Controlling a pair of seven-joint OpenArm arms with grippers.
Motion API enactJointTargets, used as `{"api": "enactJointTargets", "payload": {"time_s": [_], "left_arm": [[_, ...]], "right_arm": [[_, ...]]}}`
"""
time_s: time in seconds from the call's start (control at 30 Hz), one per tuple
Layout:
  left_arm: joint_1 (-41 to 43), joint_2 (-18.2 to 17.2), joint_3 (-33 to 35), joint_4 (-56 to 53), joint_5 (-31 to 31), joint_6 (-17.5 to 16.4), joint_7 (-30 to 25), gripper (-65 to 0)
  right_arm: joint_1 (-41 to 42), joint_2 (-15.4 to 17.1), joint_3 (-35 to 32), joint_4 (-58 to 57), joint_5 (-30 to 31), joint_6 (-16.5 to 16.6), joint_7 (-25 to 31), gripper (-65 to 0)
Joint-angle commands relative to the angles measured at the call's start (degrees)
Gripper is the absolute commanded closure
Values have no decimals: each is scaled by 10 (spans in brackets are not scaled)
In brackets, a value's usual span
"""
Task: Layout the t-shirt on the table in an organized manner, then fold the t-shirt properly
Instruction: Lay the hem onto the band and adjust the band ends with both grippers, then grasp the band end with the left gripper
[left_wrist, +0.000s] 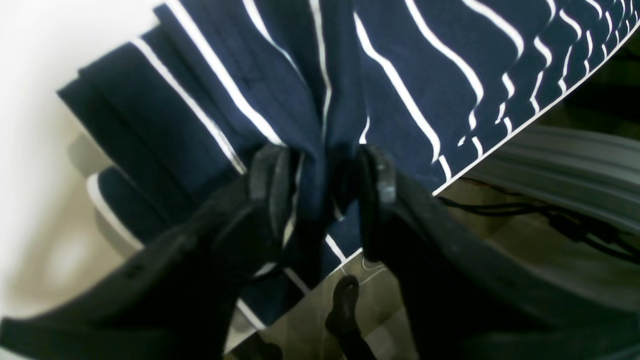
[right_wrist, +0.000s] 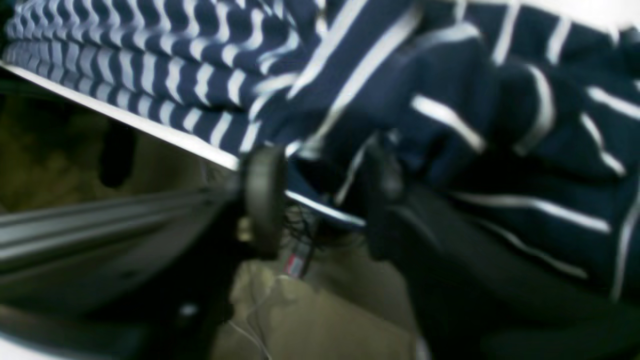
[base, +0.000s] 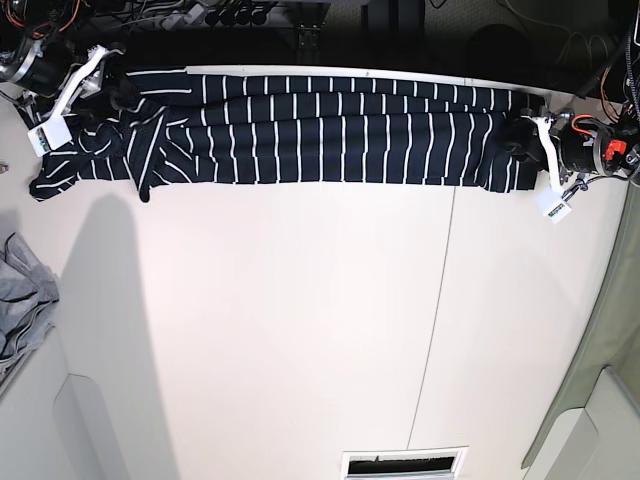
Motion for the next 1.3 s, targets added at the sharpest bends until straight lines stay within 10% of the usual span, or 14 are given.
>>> {"api": "enactJointTargets", "payload": {"time_s": [0.0,0.53,0.73,1.27], "left_arm": [[-5,-11,-6,5,-10,-3,-2,-255],[-4,-21,-98,5,-130,-3,47,-256],[31,-21,-98,5,-142,-3,51,-334],[90,33,-250,5,-84,-3,-13,-407]], "right_arm": [[0,8,5,7,3,0,16,-301],[37,-10,66,83,5,-9,88,-305],[52,-18,21,-36,-27,-9,104,0],[110,-19,-42,-276,7,-5,136,0]]}}
